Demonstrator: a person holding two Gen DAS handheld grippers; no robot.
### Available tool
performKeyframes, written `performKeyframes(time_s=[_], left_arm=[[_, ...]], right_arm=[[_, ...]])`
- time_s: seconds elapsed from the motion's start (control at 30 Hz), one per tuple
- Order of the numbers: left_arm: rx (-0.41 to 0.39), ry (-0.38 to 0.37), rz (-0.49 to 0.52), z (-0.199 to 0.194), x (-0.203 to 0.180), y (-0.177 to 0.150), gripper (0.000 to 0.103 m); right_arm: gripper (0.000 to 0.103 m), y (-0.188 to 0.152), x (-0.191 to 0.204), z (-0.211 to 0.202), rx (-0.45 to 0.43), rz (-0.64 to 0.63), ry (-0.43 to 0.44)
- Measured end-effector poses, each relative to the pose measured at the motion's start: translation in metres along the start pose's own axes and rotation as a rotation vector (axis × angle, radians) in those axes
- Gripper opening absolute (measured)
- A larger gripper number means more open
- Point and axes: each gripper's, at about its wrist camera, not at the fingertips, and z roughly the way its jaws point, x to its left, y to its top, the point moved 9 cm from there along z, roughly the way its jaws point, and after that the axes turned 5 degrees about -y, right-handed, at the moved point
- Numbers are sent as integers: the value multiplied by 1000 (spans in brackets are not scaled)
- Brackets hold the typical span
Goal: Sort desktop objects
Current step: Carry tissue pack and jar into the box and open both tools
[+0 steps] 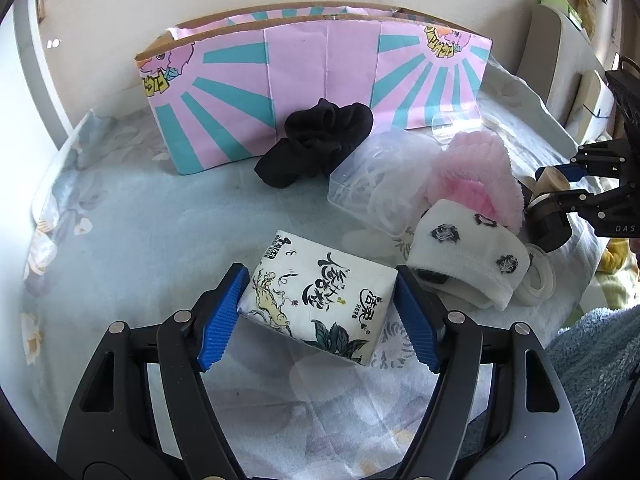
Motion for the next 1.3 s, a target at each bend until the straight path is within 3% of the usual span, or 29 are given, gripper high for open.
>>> performKeyframes(time_s=[0.3,0.83,1.3], left_arm=[[-3,6,-21,-21,-3,20,71],[-12,-4,-1,-69,10,105,71],[15,-41,75,-67,16,189,71]], right_arm=[[31,11,-8,-8,12,19,10],[31,65,-62,-56,51,139,-37],[31,147,-80,-75,20,135,-32]])
